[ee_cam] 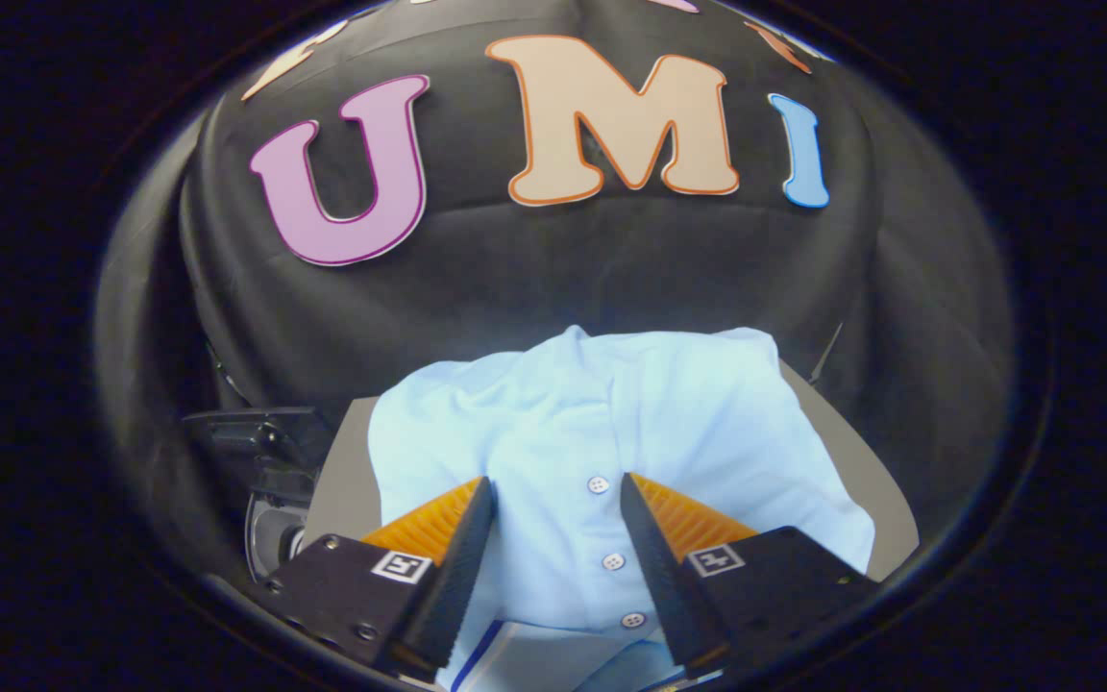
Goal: Put the clothes into the washing machine and then close the washing machine lid.
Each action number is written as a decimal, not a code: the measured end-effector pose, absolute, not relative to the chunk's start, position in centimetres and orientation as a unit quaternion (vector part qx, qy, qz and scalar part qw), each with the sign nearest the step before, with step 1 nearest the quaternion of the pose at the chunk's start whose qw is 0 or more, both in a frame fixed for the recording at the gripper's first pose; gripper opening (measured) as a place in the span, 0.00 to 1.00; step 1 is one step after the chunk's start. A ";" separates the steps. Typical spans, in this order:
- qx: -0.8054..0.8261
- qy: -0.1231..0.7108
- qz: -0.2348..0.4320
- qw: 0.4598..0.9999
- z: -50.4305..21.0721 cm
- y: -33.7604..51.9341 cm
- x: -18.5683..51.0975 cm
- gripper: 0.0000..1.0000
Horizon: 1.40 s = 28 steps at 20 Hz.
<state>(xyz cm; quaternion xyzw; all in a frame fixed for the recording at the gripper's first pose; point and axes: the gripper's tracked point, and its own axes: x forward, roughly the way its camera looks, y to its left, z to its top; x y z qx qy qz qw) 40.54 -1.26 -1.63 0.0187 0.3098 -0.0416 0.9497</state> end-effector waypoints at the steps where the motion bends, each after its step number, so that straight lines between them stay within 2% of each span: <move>1: 0.019 0.310 -0.045 0.949 -1.7 -1.3 40.4 0.72; 5: 0.010 0.309 -0.053 0.949 -1.6 -1.7 40.5 0.46; 8: 0.006 0.299 -0.052 0.953 -1.2 -1.6 40.5 0.17; 9: 0.008 0.292 -0.044 0.955 -0.8 -1.3 40.2 0.11; 11: 0.002 0.245 -0.043 0.969 1.1 -1.3 40.2 0.05; 14: -0.022 0.170 -0.033 0.985 3.8 -0.7 40.0 0.03; 19: 0.013 0.120 -0.007 0.993 7.9 1.9 37.9 0.02; 23: 0.021 0.102 0.036 0.994 11.8 7.1 35.9 0.01; 28: 0.040 0.103 0.098 0.989 13.1 16.2 34.0 0.01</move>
